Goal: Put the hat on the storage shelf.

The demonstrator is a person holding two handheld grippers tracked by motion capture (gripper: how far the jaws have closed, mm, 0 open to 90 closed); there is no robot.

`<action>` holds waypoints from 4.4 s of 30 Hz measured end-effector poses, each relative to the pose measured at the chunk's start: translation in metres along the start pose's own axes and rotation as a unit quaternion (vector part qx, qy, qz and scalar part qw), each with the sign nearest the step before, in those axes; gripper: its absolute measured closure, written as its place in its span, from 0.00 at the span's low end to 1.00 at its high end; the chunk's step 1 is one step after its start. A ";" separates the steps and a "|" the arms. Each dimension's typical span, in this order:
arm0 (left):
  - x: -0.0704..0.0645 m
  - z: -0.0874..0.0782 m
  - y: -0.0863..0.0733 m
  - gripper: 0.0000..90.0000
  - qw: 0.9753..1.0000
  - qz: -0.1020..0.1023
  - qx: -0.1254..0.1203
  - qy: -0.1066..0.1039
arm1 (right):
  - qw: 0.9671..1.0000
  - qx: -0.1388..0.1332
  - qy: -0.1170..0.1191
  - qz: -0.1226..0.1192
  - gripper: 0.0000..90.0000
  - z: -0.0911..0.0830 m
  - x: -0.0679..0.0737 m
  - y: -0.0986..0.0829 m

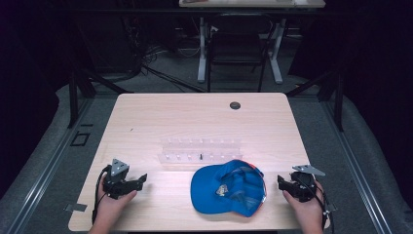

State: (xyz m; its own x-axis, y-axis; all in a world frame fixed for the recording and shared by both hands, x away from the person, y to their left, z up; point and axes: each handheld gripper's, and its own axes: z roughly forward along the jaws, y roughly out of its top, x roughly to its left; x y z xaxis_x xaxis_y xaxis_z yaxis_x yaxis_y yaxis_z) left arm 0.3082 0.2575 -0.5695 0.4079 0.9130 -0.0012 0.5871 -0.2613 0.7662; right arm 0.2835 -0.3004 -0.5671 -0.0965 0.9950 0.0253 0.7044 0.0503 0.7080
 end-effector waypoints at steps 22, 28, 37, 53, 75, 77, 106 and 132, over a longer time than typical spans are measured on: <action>-0.006 -0.010 0.002 0.25 1.000 -0.003 -0.016 0.013 | 0.999 0.033 0.027 -0.027 0.47 -0.033 0.019 0.016; -0.007 -0.010 0.001 0.26 1.000 0.002 -0.014 0.022 | 0.998 0.021 0.057 -0.022 0.46 -0.048 0.022 0.022; -0.010 -0.010 0.001 0.28 1.000 0.007 -0.012 0.024 | 0.997 0.033 0.075 -0.011 0.52 -0.053 0.027 0.027; -0.010 -0.009 0.001 0.28 1.000 0.010 -0.005 0.025 | 0.990 0.078 0.121 -0.014 0.61 -0.043 0.042 0.032; -0.010 -0.007 0.001 0.28 0.999 0.015 -0.002 0.028 | 0.976 0.117 0.183 0.016 0.68 -0.015 0.056 0.023; -0.010 -0.007 0.001 0.28 0.999 0.015 -0.002 0.028 | 0.975 0.117 0.190 0.014 0.70 -0.016 0.057 0.024; -0.012 -0.006 0.001 0.28 0.999 0.017 -0.003 0.032 | 0.960 0.129 0.245 0.027 0.86 -0.040 0.052 0.041; -0.011 -0.006 0.001 0.29 0.999 0.018 0.000 0.032 | 0.968 0.167 0.188 -0.012 0.87 -0.070 0.068 0.093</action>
State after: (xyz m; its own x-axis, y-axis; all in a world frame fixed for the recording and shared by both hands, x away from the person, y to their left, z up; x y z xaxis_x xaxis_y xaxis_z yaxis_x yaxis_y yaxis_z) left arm 0.2995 0.2491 -0.5649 0.3829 0.9213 0.0675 0.5731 -0.2942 0.7648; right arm 0.2928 -0.2345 -0.4500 -0.3199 0.8949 0.3112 0.8812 0.1604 0.4446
